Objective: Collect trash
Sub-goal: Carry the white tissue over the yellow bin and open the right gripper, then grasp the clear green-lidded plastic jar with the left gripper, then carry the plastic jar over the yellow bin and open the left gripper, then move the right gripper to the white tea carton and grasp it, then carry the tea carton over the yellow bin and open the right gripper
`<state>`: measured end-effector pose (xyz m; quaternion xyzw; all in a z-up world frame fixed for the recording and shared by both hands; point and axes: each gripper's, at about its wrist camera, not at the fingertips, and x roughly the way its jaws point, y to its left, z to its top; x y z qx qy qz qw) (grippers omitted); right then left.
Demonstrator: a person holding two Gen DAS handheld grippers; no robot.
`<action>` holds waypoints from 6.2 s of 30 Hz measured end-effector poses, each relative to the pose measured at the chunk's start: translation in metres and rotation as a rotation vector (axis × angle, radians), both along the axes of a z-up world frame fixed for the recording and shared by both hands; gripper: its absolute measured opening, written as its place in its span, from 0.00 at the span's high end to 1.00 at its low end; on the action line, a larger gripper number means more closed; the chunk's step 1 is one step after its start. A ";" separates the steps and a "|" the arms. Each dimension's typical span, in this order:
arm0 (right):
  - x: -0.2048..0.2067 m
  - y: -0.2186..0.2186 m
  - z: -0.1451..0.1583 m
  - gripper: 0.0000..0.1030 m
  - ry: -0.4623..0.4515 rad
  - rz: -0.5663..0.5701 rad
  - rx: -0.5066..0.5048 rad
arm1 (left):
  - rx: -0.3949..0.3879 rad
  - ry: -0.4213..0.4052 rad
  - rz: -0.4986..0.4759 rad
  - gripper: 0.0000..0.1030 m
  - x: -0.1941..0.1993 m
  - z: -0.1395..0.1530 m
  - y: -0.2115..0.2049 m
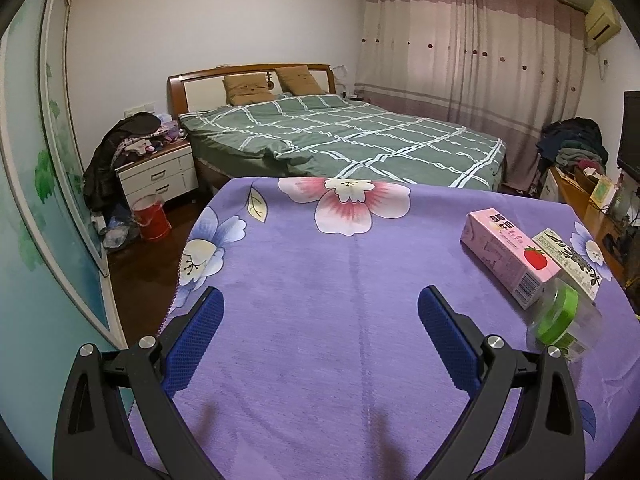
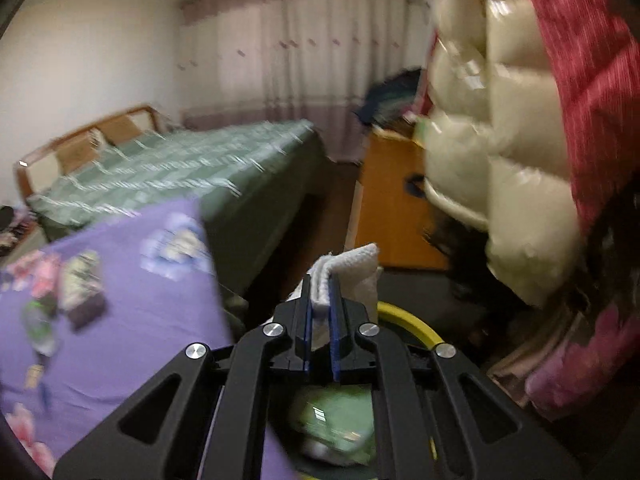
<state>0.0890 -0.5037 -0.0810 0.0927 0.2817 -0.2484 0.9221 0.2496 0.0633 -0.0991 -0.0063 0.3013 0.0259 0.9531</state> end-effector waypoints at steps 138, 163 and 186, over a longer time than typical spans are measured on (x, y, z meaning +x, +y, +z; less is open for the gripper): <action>-0.039 0.056 0.005 0.31 -0.013 0.197 0.041 | -0.070 -0.044 -0.287 0.05 0.003 0.019 -0.082; 0.196 0.216 -0.035 0.09 0.259 0.735 0.022 | -0.002 0.064 0.046 0.05 0.034 -0.014 -0.022; 0.204 0.193 -0.056 0.29 0.283 0.663 0.174 | 0.003 0.089 0.014 0.05 0.036 -0.017 -0.031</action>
